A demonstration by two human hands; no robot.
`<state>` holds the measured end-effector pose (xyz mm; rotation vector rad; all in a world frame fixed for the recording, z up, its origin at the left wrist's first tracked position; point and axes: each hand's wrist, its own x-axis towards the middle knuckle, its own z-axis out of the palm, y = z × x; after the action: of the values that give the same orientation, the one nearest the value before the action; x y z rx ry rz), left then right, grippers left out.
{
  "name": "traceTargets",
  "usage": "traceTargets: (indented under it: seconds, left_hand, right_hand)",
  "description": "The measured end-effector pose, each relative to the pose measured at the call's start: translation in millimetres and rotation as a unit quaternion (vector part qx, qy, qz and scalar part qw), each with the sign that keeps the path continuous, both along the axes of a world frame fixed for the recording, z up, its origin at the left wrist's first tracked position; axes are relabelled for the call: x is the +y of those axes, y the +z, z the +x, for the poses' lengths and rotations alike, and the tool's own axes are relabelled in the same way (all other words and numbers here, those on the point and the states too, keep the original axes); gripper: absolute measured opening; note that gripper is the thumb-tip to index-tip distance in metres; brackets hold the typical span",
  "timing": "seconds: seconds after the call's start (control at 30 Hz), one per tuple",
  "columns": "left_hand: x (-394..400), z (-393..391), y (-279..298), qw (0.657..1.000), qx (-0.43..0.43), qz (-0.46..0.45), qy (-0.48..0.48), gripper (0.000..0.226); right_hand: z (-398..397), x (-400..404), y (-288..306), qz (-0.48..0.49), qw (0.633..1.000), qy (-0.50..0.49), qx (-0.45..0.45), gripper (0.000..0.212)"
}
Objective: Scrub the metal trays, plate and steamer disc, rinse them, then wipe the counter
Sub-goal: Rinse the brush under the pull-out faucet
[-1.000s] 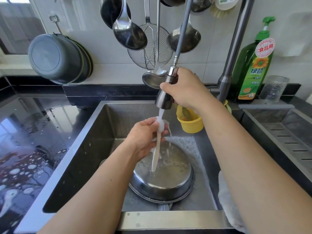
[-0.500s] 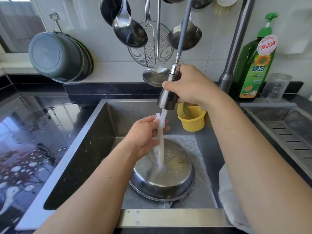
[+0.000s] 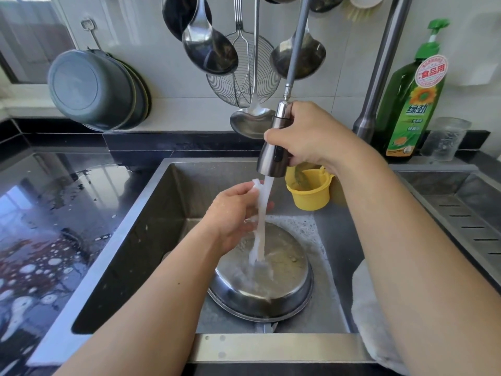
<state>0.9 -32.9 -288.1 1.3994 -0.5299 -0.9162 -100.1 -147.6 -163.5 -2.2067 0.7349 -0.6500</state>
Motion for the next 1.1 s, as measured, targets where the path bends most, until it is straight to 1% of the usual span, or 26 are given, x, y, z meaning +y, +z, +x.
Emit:
traceTargets:
  seconds: [0.1,0.17,0.23,0.3,0.33,0.37,0.4,0.43,0.47,0.5,0.53,0.57,0.6,0.63,0.67,0.7,0.77,0.83,0.87,0.9,0.93,0.97,1.0,1.03,1.07,1.1]
  left_hand:
    - [0.8,-0.1,1.8,0.999,0.019,-0.014,0.024,0.026]
    - [1.5,-0.1,2.7,0.999,0.017,-0.016,0.039,0.026]
    - [2.1,-0.6,3.5,0.998,0.022,-0.015,0.059,0.026]
    - [1.4,-0.8,4.0,0.996,0.038,-0.016,0.076,0.024]
    - [0.5,-0.7,4.2,0.995,0.046,-0.014,0.083,0.025]
    - [-0.1,-0.2,4.3,0.995,0.052,-0.012,0.088,0.025]
    - [-1.1,0.8,3.2,0.994,0.055,-0.007,0.092,0.026]
    - [-1.9,1.5,2.1,0.994,0.058,0.0,0.094,0.026]
    - [-2.6,1.4,1.0,0.994,0.063,0.008,0.094,0.027]
    - [-3.1,1.5,0.3,0.993,0.075,0.013,0.094,0.028]
    - [-3.7,1.8,-0.4,0.992,0.086,0.016,0.094,0.03]
    - [-3.9,1.8,-0.4,0.991,0.095,0.019,0.093,0.031]
    - [-4.4,2.1,-1.1,0.991,0.098,0.024,0.091,0.031]
    - [-4.0,2.2,-1.0,0.991,0.097,0.027,0.088,0.028]
    - [-4.3,2.6,-1.0,0.992,0.09,0.029,0.084,0.025]
    - [-4.2,2.9,-1.1,0.993,0.082,0.031,0.078,0.022]
    - [-3.9,3.4,-2.3,0.995,0.068,0.036,0.068,0.021]
    - [-3.3,2.8,-0.9,0.996,0.061,0.033,0.056,0.022]
    - [-3.1,1.7,-0.9,0.997,0.058,0.033,0.049,0.021]
    - [-2.6,1.1,-1.5,0.997,0.052,0.035,0.044,0.02]
    - [-2.2,0.8,-2.5,0.998,0.044,0.036,0.042,0.018]
    - [-1.5,0.6,-2.6,0.998,0.033,0.038,0.039,0.017]
    - [-1.0,1.0,-3.1,0.998,0.016,0.043,0.035,0.017]
    - [-0.7,1.6,-3.6,0.998,-0.007,0.048,0.036,0.017]
    - [-1.1,2.1,-3.9,0.998,-0.031,0.046,0.042,0.017]
    - [-1.1,3.0,-4.0,0.996,-0.055,0.037,0.052,0.016]
  right_hand:
    - [-0.9,-0.4,-3.4,0.009,1.0,-0.006,-0.007,0.015]
    - [-2.6,-3.5,-4.5,0.031,0.999,-0.006,-0.007,0.021]
    - [-11.1,-8.6,-2.8,0.092,0.995,0.029,-0.017,0.027]
    - [-26.7,-17.3,2.9,0.19,0.976,0.091,-0.056,0.033]
    - [-33.1,-25.1,4.9,0.229,0.965,0.107,-0.077,0.037]
    - [-35.5,-34.1,5.6,0.247,0.96,0.096,-0.087,0.041]
    - [-34.0,-45.0,5.0,0.223,0.97,0.056,-0.084,0.044]
    - [-29.8,-57.8,2.3,0.137,0.989,-0.003,-0.057,0.046]
    - [-24.4,-70.6,-2.2,0.012,0.998,-0.055,-0.003,0.048]
    - [-19.3,-82.4,-8.3,-0.114,0.988,-0.078,0.074,0.051]
    - [-16.2,-91.8,-14.9,-0.228,0.957,-0.073,0.163,0.053]
    - [-14.1,-101.1,-21.3,-0.33,0.91,-0.055,0.243,0.052]
    - [-13.0,-110.6,-26.9,-0.422,0.853,-0.039,0.305,0.049]
    - [-12.2,-119.5,-30.9,-0.496,0.794,-0.031,0.35,0.045]
    - [-11.6,-124.7,-31.7,-0.545,0.746,-0.037,0.382,0.042]
    - [-10.8,-127.7,-30.2,-0.574,0.712,-0.053,0.402,0.038]
    - [-9.0,-126.0,-25.1,-0.596,0.672,-0.09,0.43,0.034]
    - [-6.9,-121.2,-22.3,-0.594,0.651,-0.121,0.457,0.037]
    - [-6.7,-119.8,-21.7,-0.588,0.65,-0.132,0.463,0.039]
    - [-6.2,-118.9,-21.4,-0.576,0.657,-0.139,0.467,0.04]
    - [-5.8,-118.0,-22.3,-0.557,0.673,-0.145,0.464,0.041]
    - [-5.6,-117.2,-24.6,-0.529,0.706,-0.149,0.447,0.042]
    - [-6.8,-114.2,-27.3,-0.484,0.757,-0.153,0.411,0.042]
    - [-9.5,-110.0,-30.8,-0.427,0.817,-0.156,0.354,0.043]
    - [-13.6,-104.6,-34.8,-0.367,0.872,-0.158,0.282,0.044]
    - [-18.9,-98.5,-40.4,-0.304,0.916,-0.163,0.205,0.043]
